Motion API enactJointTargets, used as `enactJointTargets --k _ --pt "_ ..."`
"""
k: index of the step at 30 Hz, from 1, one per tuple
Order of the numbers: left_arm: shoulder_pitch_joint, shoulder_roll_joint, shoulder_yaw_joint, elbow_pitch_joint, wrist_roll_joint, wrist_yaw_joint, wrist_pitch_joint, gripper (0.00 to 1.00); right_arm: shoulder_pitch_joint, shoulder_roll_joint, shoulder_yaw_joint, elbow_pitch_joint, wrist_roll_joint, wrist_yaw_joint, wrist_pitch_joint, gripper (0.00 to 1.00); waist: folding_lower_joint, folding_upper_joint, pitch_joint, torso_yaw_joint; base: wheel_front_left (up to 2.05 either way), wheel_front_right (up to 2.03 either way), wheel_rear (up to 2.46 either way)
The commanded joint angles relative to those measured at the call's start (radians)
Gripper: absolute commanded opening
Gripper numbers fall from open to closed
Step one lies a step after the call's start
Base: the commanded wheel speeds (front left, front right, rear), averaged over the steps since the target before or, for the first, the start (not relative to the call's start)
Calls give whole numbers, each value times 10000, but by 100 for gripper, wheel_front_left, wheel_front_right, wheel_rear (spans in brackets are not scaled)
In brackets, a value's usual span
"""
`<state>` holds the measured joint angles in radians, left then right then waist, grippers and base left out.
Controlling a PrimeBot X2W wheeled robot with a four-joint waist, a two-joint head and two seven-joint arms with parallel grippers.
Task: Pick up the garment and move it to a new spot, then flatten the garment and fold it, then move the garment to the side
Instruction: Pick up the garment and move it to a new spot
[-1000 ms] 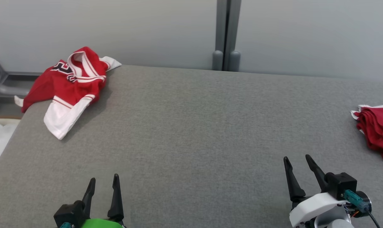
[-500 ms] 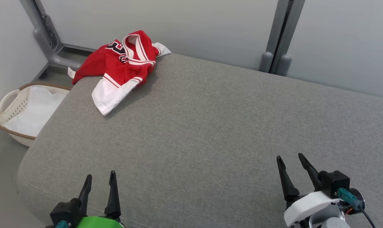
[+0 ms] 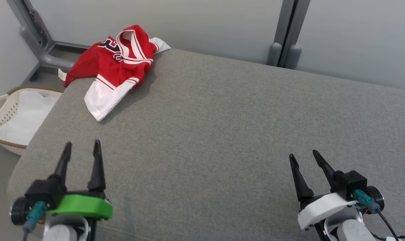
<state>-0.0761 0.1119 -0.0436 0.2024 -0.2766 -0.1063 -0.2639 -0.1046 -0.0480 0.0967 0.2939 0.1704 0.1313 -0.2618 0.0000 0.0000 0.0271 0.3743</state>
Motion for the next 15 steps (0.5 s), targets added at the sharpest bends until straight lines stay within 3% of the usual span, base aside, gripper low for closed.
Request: enactJointTargets --k 1,8,15 --pt "-549 302 66 -147 150 -70 -4 100 -153 -46 -32 -70 -105 -11 -47 100 0 0 291 -299 0 0 0" --pt "-3236 1866 531 -435 -22 -161 748 100 -660 -46 107 -192 -551 -11 -47 100 0 0 972 -1031 0 0 0" --pt "-5595 3009 713 871 -610 -232 1525 100 -1255 -46 253 -315 -1060 -11 -47 100 0 0 2014 -1840 0 0 0"
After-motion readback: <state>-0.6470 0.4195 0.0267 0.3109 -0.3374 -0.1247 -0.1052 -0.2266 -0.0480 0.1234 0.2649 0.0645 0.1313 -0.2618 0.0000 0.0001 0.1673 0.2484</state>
